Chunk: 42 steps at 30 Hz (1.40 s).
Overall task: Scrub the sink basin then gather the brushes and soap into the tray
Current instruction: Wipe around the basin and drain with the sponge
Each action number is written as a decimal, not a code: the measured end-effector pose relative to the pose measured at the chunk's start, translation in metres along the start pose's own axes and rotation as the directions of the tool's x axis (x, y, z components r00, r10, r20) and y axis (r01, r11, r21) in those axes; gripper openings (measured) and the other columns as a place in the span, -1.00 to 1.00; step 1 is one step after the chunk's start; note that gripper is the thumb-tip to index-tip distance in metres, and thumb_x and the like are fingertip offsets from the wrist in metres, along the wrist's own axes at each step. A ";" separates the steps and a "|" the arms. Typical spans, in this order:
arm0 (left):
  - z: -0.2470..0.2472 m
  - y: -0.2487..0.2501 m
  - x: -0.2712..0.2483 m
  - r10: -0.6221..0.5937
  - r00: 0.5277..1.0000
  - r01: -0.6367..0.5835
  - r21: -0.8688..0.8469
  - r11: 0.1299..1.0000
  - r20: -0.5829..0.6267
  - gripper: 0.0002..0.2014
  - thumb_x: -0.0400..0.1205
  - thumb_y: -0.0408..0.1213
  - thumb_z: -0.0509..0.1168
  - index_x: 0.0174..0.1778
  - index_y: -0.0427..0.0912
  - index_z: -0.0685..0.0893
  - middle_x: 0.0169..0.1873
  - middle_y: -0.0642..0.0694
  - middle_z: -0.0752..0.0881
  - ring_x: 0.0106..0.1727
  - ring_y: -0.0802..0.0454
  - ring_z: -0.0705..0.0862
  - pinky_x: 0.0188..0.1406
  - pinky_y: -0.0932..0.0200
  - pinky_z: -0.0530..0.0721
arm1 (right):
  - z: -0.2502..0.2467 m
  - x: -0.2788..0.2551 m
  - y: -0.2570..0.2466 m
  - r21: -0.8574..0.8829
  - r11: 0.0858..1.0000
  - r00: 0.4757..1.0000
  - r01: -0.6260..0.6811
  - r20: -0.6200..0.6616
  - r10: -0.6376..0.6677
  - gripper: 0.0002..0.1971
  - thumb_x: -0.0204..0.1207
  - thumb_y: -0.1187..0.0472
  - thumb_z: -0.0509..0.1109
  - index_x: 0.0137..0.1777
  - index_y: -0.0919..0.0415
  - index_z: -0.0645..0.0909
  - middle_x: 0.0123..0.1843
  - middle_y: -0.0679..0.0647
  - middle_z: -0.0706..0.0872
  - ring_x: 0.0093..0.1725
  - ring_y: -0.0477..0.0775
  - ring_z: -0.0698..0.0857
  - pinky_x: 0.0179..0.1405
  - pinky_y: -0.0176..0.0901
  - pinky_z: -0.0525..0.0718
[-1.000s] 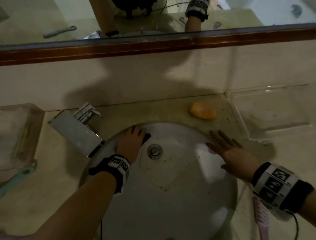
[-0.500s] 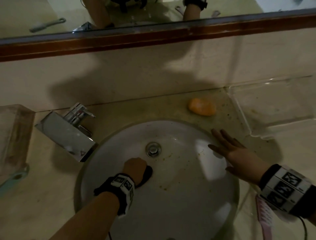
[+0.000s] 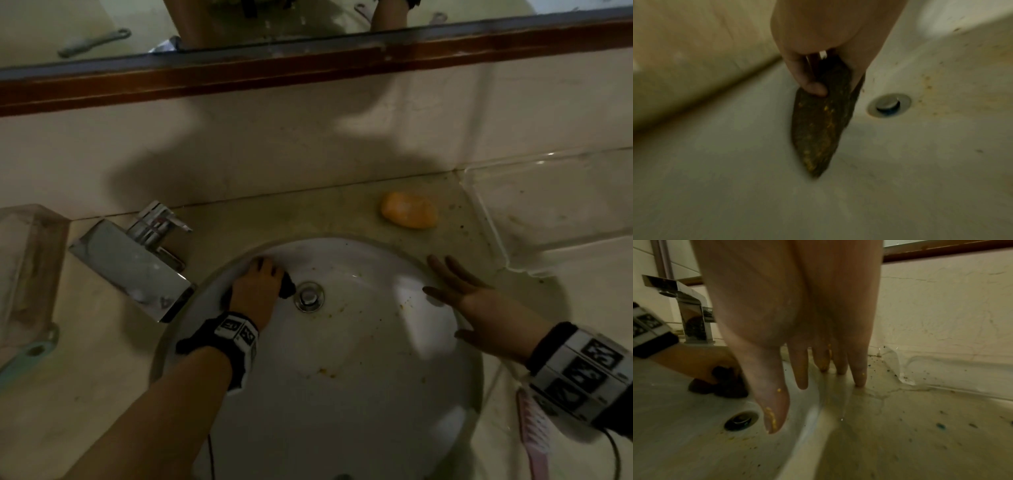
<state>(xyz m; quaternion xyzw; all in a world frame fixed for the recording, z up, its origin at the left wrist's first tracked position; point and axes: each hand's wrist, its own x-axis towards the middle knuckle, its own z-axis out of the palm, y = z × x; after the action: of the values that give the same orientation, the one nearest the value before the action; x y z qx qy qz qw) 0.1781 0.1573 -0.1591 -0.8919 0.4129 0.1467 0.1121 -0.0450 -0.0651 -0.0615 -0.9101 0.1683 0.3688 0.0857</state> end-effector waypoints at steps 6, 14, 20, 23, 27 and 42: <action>0.013 0.001 -0.004 -0.069 0.971 0.104 -0.143 0.984 0.231 -0.70 0.77 -0.21 0.03 -0.11 -0.21 0.62 -0.08 -0.18 0.67 0.08 -0.15 0.64 0.05 0.04 0.59 | -0.004 0.002 0.001 0.014 1.000 1.000 0.007 -0.001 -0.007 -0.20 0.55 0.17 0.39 0.67 -0.02 0.00 0.45 -0.06 -0.63 0.67 0.07 -0.38 0.65 -0.02 0.27; 0.033 0.030 -0.040 0.068 0.884 0.034 -0.207 0.978 0.463 -0.61 0.71 -0.17 0.14 -0.43 -0.24 0.51 -0.39 -0.11 0.56 -0.18 -0.05 0.68 -0.21 0.15 0.63 | -0.003 0.001 -0.004 -0.007 1.000 1.000 -0.009 0.001 0.009 -0.22 0.55 0.17 0.39 0.66 -0.07 0.03 0.45 -0.07 -0.62 0.67 0.11 -0.39 0.63 0.04 0.31; 0.007 0.026 -0.035 -0.053 0.985 0.114 -0.383 0.917 0.167 -0.88 0.61 -0.26 0.26 -0.03 -0.22 0.63 0.06 -0.27 0.67 0.12 -0.25 0.67 0.02 -0.02 0.67 | 0.001 0.000 -0.006 -0.021 1.000 1.000 -0.014 0.003 0.014 -0.20 0.54 0.16 0.40 0.67 -0.07 0.01 0.46 -0.04 -0.65 0.66 0.15 -0.41 0.64 0.07 0.28; -0.009 0.012 -0.012 -0.057 0.989 0.010 -0.323 0.946 -0.138 -0.73 0.36 -0.52 0.47 -0.02 -0.39 0.72 0.02 -0.37 0.72 -0.05 -0.38 0.73 -0.28 -0.12 0.78 | 0.003 0.001 -0.007 -0.052 0.998 1.000 -0.021 0.015 0.022 -0.19 0.53 0.15 0.40 0.67 -0.08 0.00 0.46 -0.01 -0.66 0.65 0.18 -0.42 0.64 0.10 0.20; -0.002 0.011 0.011 0.026 0.989 -0.058 -0.223 0.973 -0.143 -0.72 0.14 -0.60 0.59 -0.27 -0.36 0.77 -0.16 -0.35 0.79 -0.26 -0.32 0.78 -0.55 -0.02 0.77 | 0.003 0.003 -0.006 -0.063 0.998 0.999 -0.021 0.025 0.022 -0.19 0.54 0.14 0.40 0.67 -0.08 0.00 0.45 0.01 -0.68 0.53 0.11 -0.55 0.66 0.13 0.12; 0.030 0.029 0.003 -0.059 0.958 0.155 -0.334 0.930 0.280 -0.64 0.68 -0.21 0.15 -0.42 -0.24 0.56 -0.46 -0.07 0.57 -0.35 -0.01 0.54 -0.39 0.18 0.45 | 0.008 0.004 -0.005 -0.081 0.997 1.000 -0.003 0.012 0.004 -0.25 0.56 0.11 0.36 0.67 -0.04 0.04 0.53 0.12 -0.65 0.47 0.18 -0.61 0.69 0.18 0.00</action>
<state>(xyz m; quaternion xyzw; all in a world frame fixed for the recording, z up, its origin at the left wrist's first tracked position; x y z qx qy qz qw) 0.1521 0.1463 -0.1903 -0.8911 0.3115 0.3297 0.0123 -0.0456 -0.0591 -0.0701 -0.9102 0.1545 0.3812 0.0490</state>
